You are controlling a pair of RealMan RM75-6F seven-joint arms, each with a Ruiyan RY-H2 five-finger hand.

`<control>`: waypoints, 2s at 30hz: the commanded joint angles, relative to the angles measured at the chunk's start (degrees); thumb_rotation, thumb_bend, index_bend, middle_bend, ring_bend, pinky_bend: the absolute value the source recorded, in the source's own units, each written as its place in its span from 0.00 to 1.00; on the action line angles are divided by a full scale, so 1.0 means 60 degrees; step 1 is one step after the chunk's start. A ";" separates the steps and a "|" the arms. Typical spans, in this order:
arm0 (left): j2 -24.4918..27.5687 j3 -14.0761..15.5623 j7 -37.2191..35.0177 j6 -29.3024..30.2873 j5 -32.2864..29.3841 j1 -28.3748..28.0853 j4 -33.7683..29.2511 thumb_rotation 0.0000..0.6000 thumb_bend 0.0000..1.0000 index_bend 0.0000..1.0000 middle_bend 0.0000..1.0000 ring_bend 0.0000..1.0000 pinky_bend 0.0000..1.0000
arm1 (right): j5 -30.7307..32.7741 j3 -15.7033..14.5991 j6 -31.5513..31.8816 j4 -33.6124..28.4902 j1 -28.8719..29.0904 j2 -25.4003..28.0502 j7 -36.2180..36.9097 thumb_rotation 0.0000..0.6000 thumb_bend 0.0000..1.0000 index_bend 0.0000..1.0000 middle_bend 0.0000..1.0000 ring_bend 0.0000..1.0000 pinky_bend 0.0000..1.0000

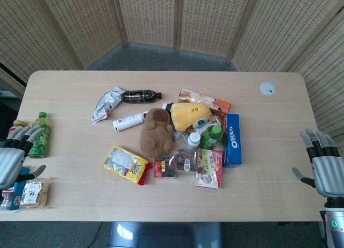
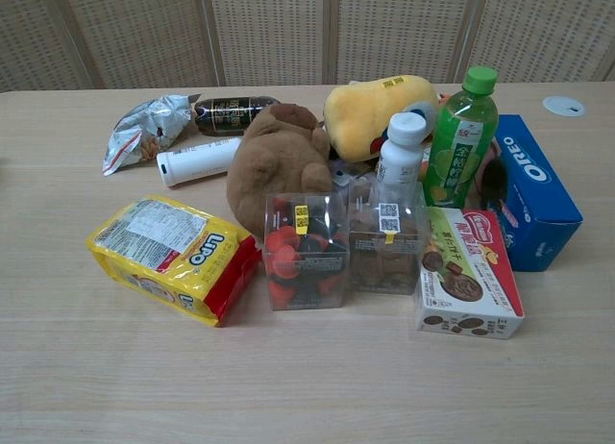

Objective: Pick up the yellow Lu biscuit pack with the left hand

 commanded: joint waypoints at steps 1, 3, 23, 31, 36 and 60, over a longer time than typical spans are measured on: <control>-0.0039 0.0007 -0.0012 -0.0027 0.0000 -0.0014 0.0046 1.00 0.30 0.00 0.00 0.00 0.00 | 0.0001 0.0003 -0.0005 -0.0025 0.0006 0.0004 -0.0032 0.98 0.20 0.00 0.01 0.00 0.00; -0.0082 0.0018 -0.0032 -0.0091 -0.0022 -0.0036 0.0084 1.00 0.30 0.00 0.00 0.00 0.00 | 0.0002 -0.0004 -0.0034 -0.0036 0.0017 -0.0010 -0.0031 0.98 0.20 0.00 0.01 0.00 0.00; -0.0093 0.0121 0.0596 -0.1530 -0.0171 -0.0795 -0.0149 1.00 0.30 0.00 0.00 0.00 0.00 | -0.0013 -0.0052 0.0099 -0.0275 -0.0110 0.0074 -0.0166 0.98 0.20 0.00 0.01 0.00 0.00; -0.1230 0.0010 0.2174 -0.2787 -0.0847 -0.1598 0.0264 1.00 0.29 0.00 0.00 0.00 0.00 | -0.0013 -0.0109 0.0097 -0.0372 -0.0166 0.0108 -0.0258 0.98 0.20 0.00 0.01 0.00 0.00; -0.2209 -0.0097 0.2990 -0.3384 -0.1296 -0.2098 0.0727 1.00 0.28 0.00 0.00 0.00 0.00 | 0.0029 -0.0091 0.0144 -0.0380 -0.0208 0.0149 -0.0276 0.98 0.20 0.00 0.01 0.00 0.00; -0.5562 -0.0353 0.3015 -0.5147 -0.1993 -0.3943 0.3409 1.00 0.16 0.00 0.00 0.00 0.00 | 0.0226 -0.0082 0.0245 -0.0241 -0.0413 0.0241 -0.0143 0.98 0.20 0.00 0.00 0.00 0.00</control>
